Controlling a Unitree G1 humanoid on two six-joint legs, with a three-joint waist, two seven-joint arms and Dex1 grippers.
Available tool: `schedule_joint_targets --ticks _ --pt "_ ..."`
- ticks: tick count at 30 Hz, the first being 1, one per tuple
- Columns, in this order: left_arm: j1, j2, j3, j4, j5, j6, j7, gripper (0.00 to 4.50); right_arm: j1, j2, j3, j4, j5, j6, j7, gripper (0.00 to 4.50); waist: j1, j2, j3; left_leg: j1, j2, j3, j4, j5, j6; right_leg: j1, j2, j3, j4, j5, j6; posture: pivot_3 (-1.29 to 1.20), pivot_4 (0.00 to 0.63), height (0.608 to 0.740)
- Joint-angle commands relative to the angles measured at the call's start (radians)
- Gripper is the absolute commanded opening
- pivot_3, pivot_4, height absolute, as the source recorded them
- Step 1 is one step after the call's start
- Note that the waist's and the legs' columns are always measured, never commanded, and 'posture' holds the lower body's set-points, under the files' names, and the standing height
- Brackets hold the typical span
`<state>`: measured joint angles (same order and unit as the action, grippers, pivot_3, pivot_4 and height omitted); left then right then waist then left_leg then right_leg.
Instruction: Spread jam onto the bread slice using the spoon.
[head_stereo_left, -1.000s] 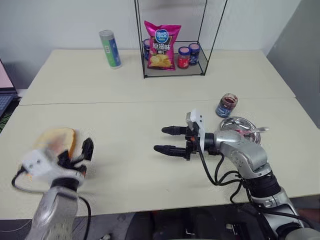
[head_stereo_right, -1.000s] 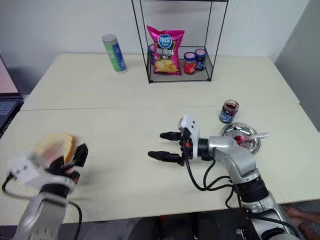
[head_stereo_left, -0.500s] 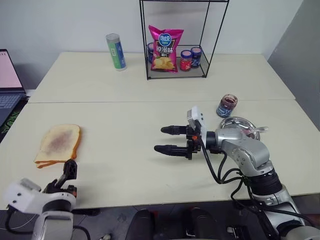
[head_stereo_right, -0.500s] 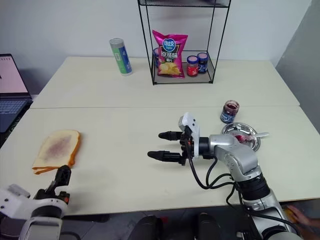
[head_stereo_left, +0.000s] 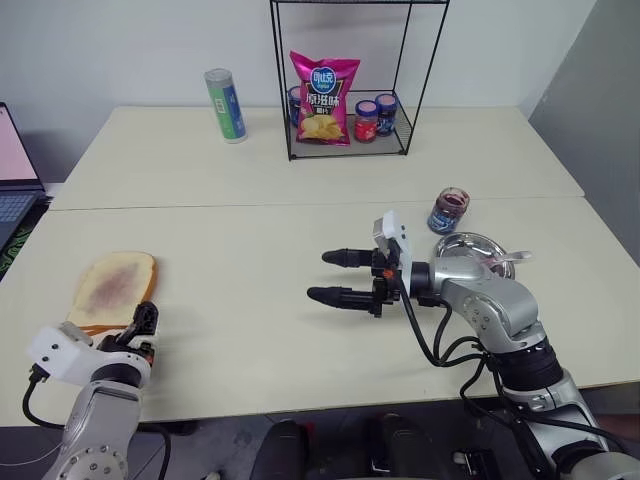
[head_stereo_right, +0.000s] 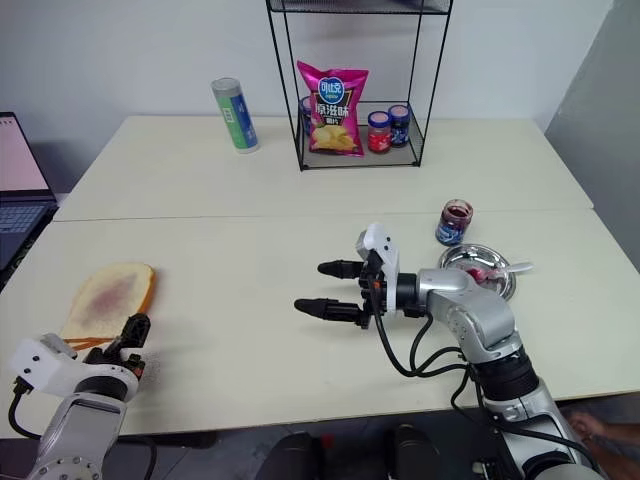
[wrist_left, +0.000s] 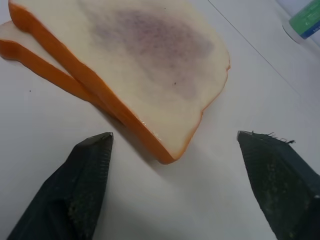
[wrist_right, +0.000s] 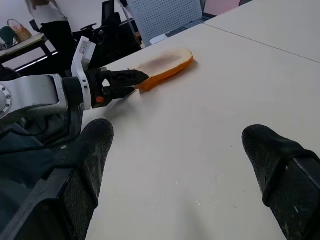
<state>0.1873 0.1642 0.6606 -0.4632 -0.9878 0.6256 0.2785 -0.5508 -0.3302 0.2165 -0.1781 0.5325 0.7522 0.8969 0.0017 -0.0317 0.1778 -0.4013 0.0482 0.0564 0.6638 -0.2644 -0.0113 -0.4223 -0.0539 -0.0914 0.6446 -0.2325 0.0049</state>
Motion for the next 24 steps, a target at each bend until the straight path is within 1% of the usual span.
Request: schedule_joint_targets --ticks 1,3,8,9,12,13,14,15,16,21,24 --pt "-0.008 0.026 0.011 -0.012 -0.016 -0.016 -0.004 2.93 -0.011 0.005 -0.023 -0.044 0.028 -0.002 -0.005 4.50 0.000 0.000 0.000 0.000 0.000 0.000 0.000 0.000 0.000 0.000 0.000 0.000 0.000 0.000 0.000 0.00 0.150 0.740" --pt "-0.006 0.027 0.013 -0.015 -0.021 -0.017 -0.002 2.43 -0.015 0.005 -0.023 -0.042 0.029 0.000 -0.006 4.50 0.000 0.000 0.000 0.000 0.000 0.000 0.000 0.000 0.000 0.000 0.000 0.000 0.000 0.000 0.000 0.00 0.150 0.740" --pt "0.005 0.023 0.021 -0.019 -0.029 -0.025 0.006 1.46 -0.021 0.005 -0.025 -0.039 0.033 0.004 -0.005 4.50 0.000 0.000 0.000 0.000 0.000 0.000 0.000 0.000 0.000 0.000 0.000 0.000 0.000 0.000 0.000 0.00 0.150 0.740" --pt "0.004 0.021 0.026 -0.017 -0.033 -0.029 0.011 1.20 -0.022 0.005 -0.025 -0.037 0.034 0.004 -0.005 4.50 0.000 0.000 0.000 0.000 0.000 0.000 0.000 0.000 0.000 0.000 0.000 0.000 0.000 0.000 0.000 0.00 0.150 0.740" --pt "0.002 0.020 0.041 -0.012 -0.049 -0.038 0.024 0.64 -0.023 0.008 -0.025 -0.035 0.034 0.003 -0.009 4.50 0.000 0.000 0.000 0.000 0.000 0.000 0.000 0.000 0.000 0.000 0.000 0.000 0.000 0.000 0.000 0.00 0.150 0.740" --pt "0.001 0.022 0.043 -0.012 -0.053 -0.041 0.029 0.53 -0.023 0.009 -0.025 -0.034 0.035 0.002 -0.010 4.50 0.000 0.000 0.000 0.000 0.000 0.000 0.000 0.000 0.000 0.000 0.000 0.000 0.000 0.000 0.000 0.00 0.150 0.740" --pt "0.001 0.024 0.045 -0.012 -0.057 -0.044 0.032 0.26 -0.023 0.010 -0.025 -0.034 0.035 0.002 -0.010 4.50 0.000 0.000 0.000 0.000 0.000 0.000 0.000 0.000 0.000 0.000 0.000 0.000 0.000 0.000 0.000 0.00 0.150 0.740" --pt "0.001 0.025 0.047 -0.013 -0.060 -0.046 0.036 0.08 -0.023 0.011 -0.026 -0.033 0.035 0.001 -0.011 4.50 0.000 0.000 0.000 0.000 0.000 0.000 0.000 0.000 0.000 0.000 0.000 0.000 0.000 0.000 0.000 0.00 0.150 0.740" --pt "0.001 0.026 0.048 -0.015 -0.063 -0.048 0.040 0.03 -0.023 0.011 -0.026 -0.033 0.035 0.000 -0.011 4.50 0.000 0.000 0.000 0.000 0.000 0.000 0.000 0.000 0.000 0.000 0.000 0.000 0.000 0.000 0.000 0.00 0.150 0.740" --pt "0.002 0.051 0.056 -0.047 -0.063 -0.056 0.050 0.03 -0.015 0.010 -0.032 -0.032 0.036 -0.001 -0.015 4.50 0.000 0.000 0.000 0.000 0.000 0.000 0.000 0.000 0.000 0.000 0.000 0.000 0.000 0.000 0.000 0.00 0.150 0.740" --pt "-0.015 0.124 0.012 -0.098 -0.035 -0.031 0.013 0.03 0.001 0.001 -0.050 -0.037 0.038 0.006 -0.029 4.50 0.000 0.000 0.000 0.000 0.000 0.000 0.000 0.000 0.000 0.000 0.000 0.000 0.000 0.000 0.000 0.00 0.150 0.740"
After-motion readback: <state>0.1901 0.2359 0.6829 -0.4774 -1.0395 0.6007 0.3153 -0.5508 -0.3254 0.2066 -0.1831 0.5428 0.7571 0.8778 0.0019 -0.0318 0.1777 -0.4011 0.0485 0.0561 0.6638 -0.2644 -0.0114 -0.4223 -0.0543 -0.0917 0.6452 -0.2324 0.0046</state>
